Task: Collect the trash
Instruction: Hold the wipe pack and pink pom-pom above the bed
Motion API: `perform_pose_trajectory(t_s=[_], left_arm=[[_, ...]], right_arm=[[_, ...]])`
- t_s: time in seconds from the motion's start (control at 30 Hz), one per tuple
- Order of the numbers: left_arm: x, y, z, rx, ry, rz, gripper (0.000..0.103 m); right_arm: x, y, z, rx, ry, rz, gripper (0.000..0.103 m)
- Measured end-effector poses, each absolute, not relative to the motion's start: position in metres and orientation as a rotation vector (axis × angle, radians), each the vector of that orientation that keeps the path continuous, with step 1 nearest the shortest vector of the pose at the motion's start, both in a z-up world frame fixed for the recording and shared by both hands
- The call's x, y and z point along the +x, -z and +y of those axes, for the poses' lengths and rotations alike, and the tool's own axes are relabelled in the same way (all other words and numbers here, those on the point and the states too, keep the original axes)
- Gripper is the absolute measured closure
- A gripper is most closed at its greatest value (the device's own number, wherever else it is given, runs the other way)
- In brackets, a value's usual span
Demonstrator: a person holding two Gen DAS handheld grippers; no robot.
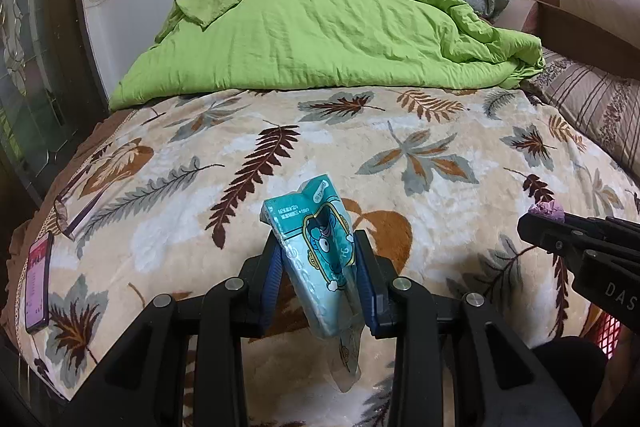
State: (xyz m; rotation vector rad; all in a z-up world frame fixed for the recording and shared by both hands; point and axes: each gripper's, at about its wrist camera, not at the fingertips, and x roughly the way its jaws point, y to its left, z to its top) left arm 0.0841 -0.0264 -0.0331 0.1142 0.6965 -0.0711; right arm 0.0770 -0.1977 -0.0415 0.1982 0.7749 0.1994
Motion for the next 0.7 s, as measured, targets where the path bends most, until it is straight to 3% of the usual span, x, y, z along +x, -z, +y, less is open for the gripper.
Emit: perform_pose_trajectory(t_s=[0.7], left_arm=[[0.0849,0.038,-0.0285,0.124,0.078,0.709,0.07]], right_arm=[[0.0763,0.0416,-0.1957,0.2,-0.199,0.778,0.076]])
